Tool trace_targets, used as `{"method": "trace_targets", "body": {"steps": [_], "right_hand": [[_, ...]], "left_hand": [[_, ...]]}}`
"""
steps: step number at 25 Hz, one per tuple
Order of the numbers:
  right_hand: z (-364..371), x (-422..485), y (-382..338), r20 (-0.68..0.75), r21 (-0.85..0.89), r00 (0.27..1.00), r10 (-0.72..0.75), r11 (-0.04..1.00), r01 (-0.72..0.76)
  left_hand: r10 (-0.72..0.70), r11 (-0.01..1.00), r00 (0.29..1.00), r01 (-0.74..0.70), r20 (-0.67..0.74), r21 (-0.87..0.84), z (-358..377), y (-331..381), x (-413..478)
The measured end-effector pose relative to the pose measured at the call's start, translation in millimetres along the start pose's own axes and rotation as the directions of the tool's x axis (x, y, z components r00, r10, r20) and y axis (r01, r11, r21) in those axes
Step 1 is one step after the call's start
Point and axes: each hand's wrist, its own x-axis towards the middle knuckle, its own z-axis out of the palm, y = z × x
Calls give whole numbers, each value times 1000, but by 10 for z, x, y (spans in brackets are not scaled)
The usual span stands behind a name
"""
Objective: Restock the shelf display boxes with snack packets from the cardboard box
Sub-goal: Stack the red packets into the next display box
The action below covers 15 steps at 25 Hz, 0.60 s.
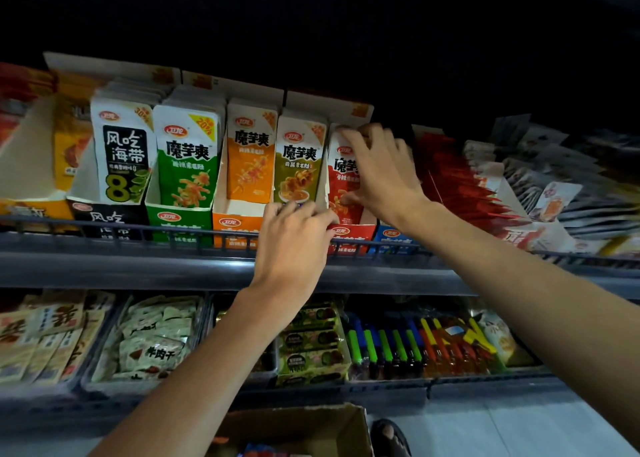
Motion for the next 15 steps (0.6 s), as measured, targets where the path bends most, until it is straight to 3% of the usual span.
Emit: {"method": "trace_targets", "body": {"steps": [7,11,15], "right_hand": [[25,13,-35,16,-115,1000,8,993,-6],[-22,-17,-37,56,-76,998,29,997,-24],[-145,-162,-46,-79,59,997,21,998,-16]], "left_hand": [[32,999,999,-32,-13,4,31,-8,6],[71,997,997,-71,18,14,20,-51,-25],[85,996,996,-85,-14,-5,-88,-119,-108]]}}
